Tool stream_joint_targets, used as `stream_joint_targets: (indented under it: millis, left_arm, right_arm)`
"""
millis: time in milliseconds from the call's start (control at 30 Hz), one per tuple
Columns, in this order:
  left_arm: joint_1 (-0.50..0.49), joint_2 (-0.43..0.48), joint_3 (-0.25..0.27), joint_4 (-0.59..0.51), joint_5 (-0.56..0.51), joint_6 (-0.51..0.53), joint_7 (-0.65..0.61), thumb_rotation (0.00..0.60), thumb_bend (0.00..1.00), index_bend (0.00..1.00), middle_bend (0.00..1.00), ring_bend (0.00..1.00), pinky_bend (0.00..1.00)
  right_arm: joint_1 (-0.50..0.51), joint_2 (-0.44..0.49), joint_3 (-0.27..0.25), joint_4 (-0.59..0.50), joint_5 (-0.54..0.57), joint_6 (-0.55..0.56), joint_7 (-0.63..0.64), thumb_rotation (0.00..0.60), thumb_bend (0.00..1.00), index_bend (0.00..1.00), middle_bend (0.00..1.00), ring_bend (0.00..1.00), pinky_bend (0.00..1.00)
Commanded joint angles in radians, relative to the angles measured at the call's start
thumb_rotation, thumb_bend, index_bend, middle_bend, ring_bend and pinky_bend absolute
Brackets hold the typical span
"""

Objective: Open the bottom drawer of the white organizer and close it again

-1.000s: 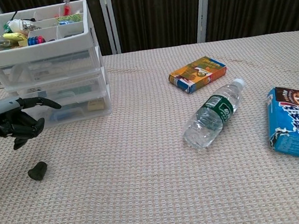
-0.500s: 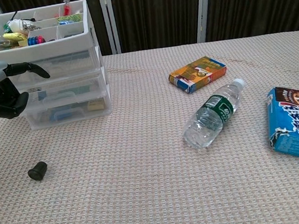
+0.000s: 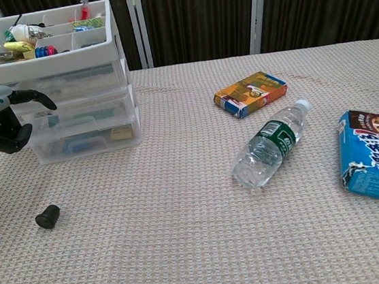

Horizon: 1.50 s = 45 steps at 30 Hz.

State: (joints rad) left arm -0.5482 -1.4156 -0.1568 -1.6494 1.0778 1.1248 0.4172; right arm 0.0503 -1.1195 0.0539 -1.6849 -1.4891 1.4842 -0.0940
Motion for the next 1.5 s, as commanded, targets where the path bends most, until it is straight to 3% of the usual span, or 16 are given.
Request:
stream_joint_targets:
  millis: [33,333,600,767,1500]
  left_arm:
    - [-0.004,-0.006,-0.003,0.012,-0.021,-0.01,0.007,0.6,0.68,0.21,0.97,0.86,0.77]
    - [-0.007,-0.013,-0.004,0.028,-0.06,-0.024,0.007,0.6,0.68,0.22,0.97,0.86,0.77]
    - [-0.007,-0.011,-0.008,0.024,-0.085,-0.034,-0.006,0.6,0.69,0.38,0.97,0.86,0.77]
    - [-0.001,0.0,-0.018,0.002,-0.09,-0.032,-0.04,0.6,0.69,0.42,0.97,0.86,0.77]
    - [0.04,0.072,0.054,-0.115,-0.029,-0.041,-0.094,0.6,0.69,0.43,0.97,0.86,0.77]
  right_arm:
    - [0.0,0.0,0.0,0.0,0.0,0.0,0.0,0.6,0.01,0.05,0.0,0.0,0.0]
    - [0.0,0.0,0.0,-0.002,0.002,-0.002,-0.001,0.6,0.01,0.05,0.0,0.0,0.0]
    - [0.0,0.001,0.0,-0.002,0.002,-0.002,-0.002,0.6,0.01,0.05,0.0,0.0,0.0]
    - [0.0,0.0,0.0,-0.001,0.001,-0.001,-0.002,0.6,0.01,0.05,0.0,0.0,0.0]
    - [0.0,0.0,0.001,0.002,-0.003,0.003,-0.001,0.6,0.01,0.05,0.0,0.0,0.0]
